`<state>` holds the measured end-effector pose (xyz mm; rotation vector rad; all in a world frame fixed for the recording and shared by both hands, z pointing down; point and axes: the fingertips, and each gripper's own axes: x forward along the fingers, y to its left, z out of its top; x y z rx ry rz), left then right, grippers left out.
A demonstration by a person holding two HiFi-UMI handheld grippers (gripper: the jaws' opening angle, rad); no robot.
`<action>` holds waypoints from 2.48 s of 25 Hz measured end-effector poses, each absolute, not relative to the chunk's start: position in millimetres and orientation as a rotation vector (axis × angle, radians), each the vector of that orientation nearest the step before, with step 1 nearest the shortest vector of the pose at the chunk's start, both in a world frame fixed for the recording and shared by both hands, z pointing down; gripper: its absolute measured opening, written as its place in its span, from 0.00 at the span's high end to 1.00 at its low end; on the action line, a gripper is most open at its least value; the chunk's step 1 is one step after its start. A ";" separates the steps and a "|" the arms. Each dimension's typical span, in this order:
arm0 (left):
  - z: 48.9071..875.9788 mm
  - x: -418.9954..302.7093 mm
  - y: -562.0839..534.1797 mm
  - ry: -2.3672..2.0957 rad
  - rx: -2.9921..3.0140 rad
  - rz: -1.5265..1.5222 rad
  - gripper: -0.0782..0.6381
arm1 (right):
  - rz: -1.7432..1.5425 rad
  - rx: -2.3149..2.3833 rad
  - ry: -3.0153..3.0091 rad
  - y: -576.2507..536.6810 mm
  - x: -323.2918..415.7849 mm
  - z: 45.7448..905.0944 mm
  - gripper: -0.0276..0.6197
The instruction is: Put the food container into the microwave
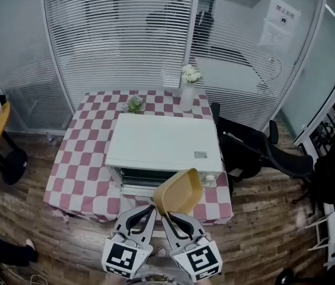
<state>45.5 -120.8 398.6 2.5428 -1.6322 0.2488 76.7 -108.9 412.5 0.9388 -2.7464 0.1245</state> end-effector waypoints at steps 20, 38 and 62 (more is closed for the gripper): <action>409.9 14.0 -184.4 -1.400 2.672 0.320 0.87 | 0.385 1.211 -2.580 -131.6 69.0 467.1 0.94; 424.5 -60.9 -213.4 -1.296 2.670 0.370 0.87 | 0.422 1.202 -2.358 -180.9 7.8 528.5 0.94; 435.7 -139.9 -251.0 -1.312 2.654 0.341 0.87 | 0.269 1.172 -2.233 -267.2 -57.5 582.6 0.94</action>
